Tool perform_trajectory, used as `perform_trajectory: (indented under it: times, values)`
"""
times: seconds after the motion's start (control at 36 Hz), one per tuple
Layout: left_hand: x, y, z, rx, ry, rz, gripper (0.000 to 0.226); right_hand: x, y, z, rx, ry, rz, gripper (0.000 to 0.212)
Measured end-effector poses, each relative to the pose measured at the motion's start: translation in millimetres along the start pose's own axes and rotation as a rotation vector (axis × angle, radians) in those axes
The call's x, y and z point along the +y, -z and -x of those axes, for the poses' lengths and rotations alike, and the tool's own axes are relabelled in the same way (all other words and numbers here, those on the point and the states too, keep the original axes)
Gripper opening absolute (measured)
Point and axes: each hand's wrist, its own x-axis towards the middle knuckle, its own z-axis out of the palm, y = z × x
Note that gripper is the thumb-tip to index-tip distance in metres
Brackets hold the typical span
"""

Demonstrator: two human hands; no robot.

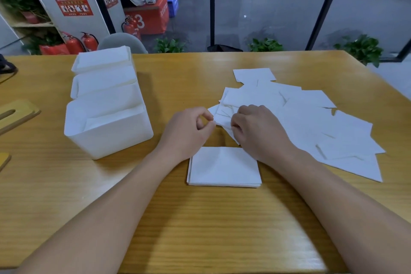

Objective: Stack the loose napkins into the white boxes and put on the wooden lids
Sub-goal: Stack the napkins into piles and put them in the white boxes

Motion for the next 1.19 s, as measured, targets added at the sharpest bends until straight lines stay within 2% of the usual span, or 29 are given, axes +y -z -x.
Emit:
perform_trajectory:
  times: [0.22, 0.31, 0.39, 0.53, 0.61, 0.72, 0.81, 0.86, 0.94, 1.0, 1.06, 1.14, 1.19]
  values:
    - [-5, 1, 7, 0.026, 0.068, 0.189, 0.023, -3, 3, -1, 0.007, 0.02, -0.065, 0.022]
    - [-2, 5, 7, 0.013, 0.142, 0.358, 0.032, -9, 10, 2, 0.029, 0.094, -0.161, 0.007]
    - [2, 9, 6, -0.012, 0.23, 0.582, 0.043, -16, 14, 7, 0.008, 0.202, -0.222, 0.006]
    - [-11, 13, 2, -0.03, 0.243, 0.609, 0.035, -18, 12, 14, -0.071, 0.31, -0.266, 0.013]
    - [-18, 15, 6, -0.045, 0.172, 0.55, 0.043, -11, 10, 20, -0.077, 0.23, -0.354, 0.006]
    - [-12, 18, 15, -0.017, 0.085, 0.553, 0.035, -6, 13, 22, -0.002, 0.01, -0.457, 0.035]
    - [-7, 21, 18, 0.007, 0.023, 0.578, 0.026, -4, 15, 21, -0.004, -0.088, -0.519, 0.053]
    - [-4, 26, 21, 0.025, 0.007, 0.619, 0.021, -3, 18, 22, -0.015, -0.154, -0.618, 0.048]
    - [-3, 30, 26, 0.075, 0.008, 0.644, 0.013, -2, 24, 22, -0.03, -0.244, -0.823, 0.021]
    - [-5, 32, 27, 0.091, 0.03, 0.618, 0.009, -1, 30, 22, -0.025, -0.283, -0.953, 0.017]
    - [-9, 34, 27, 0.039, 0.045, 0.565, 0.011, 1, 37, 22, -0.045, -0.315, -1.041, 0.019]
    - [-11, 38, 27, -0.098, 0.064, 0.526, 0.013, 9, 46, 25, -0.227, -0.347, -1.084, 0.023]
    - [-10, 38, 28, -0.18, 0.068, 0.496, 0.018, 13, 50, 27, -0.359, -0.321, -0.985, 0.024]
